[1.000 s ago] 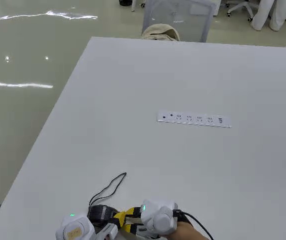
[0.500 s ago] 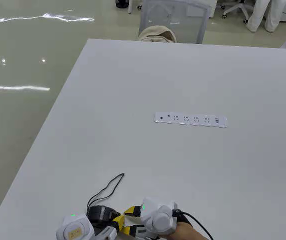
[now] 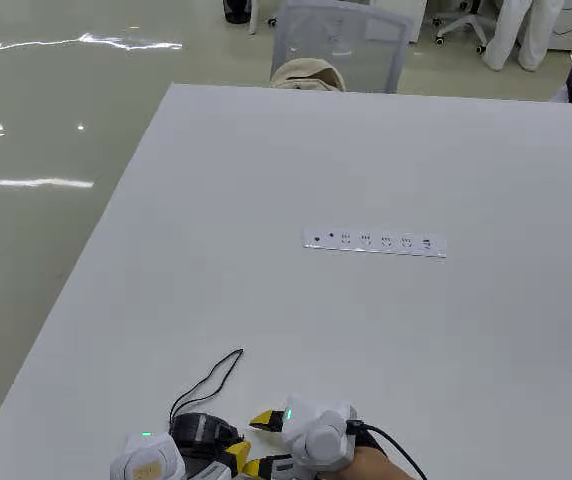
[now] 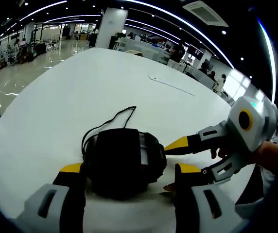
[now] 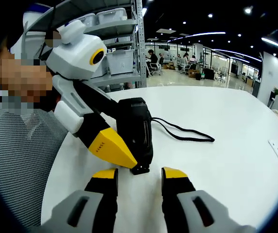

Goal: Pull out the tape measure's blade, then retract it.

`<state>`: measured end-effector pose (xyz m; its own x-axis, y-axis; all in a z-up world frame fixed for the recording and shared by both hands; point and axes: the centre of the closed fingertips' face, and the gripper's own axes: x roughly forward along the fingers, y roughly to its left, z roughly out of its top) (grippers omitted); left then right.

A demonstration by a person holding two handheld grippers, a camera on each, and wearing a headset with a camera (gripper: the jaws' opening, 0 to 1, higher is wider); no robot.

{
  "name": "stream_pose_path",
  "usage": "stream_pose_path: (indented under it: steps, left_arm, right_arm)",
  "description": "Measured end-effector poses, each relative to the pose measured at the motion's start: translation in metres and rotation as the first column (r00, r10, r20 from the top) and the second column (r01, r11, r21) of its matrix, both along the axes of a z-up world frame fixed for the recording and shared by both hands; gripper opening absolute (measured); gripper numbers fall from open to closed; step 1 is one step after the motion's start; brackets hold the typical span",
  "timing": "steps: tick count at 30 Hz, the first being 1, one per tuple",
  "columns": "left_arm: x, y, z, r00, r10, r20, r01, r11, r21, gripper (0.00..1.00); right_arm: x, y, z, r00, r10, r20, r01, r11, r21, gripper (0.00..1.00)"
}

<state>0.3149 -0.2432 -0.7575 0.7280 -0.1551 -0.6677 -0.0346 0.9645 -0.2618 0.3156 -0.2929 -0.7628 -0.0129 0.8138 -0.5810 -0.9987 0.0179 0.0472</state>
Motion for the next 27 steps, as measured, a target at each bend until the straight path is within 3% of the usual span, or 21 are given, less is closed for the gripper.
stream_pose_path:
  steps: [9, 12, 15, 22, 27]
  left_arm:
    - [-0.001, -0.002, 0.009, 0.998, -0.062, 0.017, 0.062, 0.998, 0.018, 0.74]
    - [-0.002, -0.003, 0.014, 0.996, -0.084, 0.039, 0.083, 0.996, 0.021, 0.74]
    - [-0.003, -0.003, 0.017, 0.992, -0.121, 0.041, 0.119, 0.992, 0.047, 0.75]
    - [-0.006, -0.006, 0.022, 0.974, -0.219, 0.054, 0.214, 0.973, 0.082, 0.80]
    - [-0.009, -0.009, 0.024, 0.958, -0.278, 0.070, 0.272, 0.959, 0.082, 0.82]
  right_arm:
    - [-0.001, -0.010, 0.006, 1.000, -0.030, -0.007, 0.030, 1.000, -0.001, 0.40]
    - [-0.002, -0.014, 0.008, 0.999, -0.043, -0.012, 0.043, 0.999, -0.001, 0.44]
    - [-0.004, -0.018, 0.012, 0.998, -0.063, -0.015, 0.063, 0.998, 0.010, 0.44]
    - [-0.005, -0.032, 0.018, 0.993, -0.119, -0.011, 0.119, 0.993, 0.013, 0.50]
    - [-0.008, -0.041, 0.022, 0.988, -0.153, -0.022, 0.153, 0.988, 0.019, 0.54]
